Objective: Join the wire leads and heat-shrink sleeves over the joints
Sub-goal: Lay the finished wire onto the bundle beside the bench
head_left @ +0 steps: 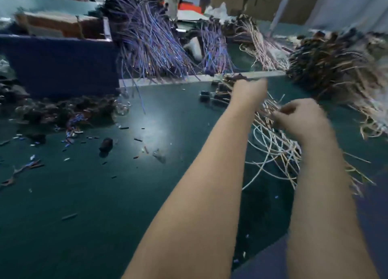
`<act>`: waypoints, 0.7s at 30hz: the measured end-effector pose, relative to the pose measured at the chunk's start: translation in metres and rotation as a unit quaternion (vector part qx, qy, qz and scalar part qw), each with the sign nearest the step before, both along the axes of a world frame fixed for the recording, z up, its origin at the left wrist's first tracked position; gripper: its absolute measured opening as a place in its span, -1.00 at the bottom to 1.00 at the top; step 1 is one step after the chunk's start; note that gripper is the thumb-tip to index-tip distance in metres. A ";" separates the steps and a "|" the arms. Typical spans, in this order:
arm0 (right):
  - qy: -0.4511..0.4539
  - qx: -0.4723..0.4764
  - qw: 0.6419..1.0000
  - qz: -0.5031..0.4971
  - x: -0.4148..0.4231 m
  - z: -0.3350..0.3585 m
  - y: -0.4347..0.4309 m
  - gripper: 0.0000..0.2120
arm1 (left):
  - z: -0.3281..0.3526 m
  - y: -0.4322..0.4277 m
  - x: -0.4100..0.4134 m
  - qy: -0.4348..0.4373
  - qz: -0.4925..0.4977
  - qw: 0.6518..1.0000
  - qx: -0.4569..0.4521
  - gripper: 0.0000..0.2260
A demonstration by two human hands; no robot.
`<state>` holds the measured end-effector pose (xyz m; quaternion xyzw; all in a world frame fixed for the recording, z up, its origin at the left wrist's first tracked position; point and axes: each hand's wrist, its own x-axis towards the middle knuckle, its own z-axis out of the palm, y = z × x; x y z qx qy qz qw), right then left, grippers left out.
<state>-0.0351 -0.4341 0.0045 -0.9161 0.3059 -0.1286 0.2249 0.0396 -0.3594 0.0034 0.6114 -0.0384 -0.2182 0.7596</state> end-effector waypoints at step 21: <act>-0.164 0.077 0.954 0.239 0.069 0.021 0.162 -0.83 | 0.031 0.163 0.012 -0.173 0.356 0.917 -0.051 -0.93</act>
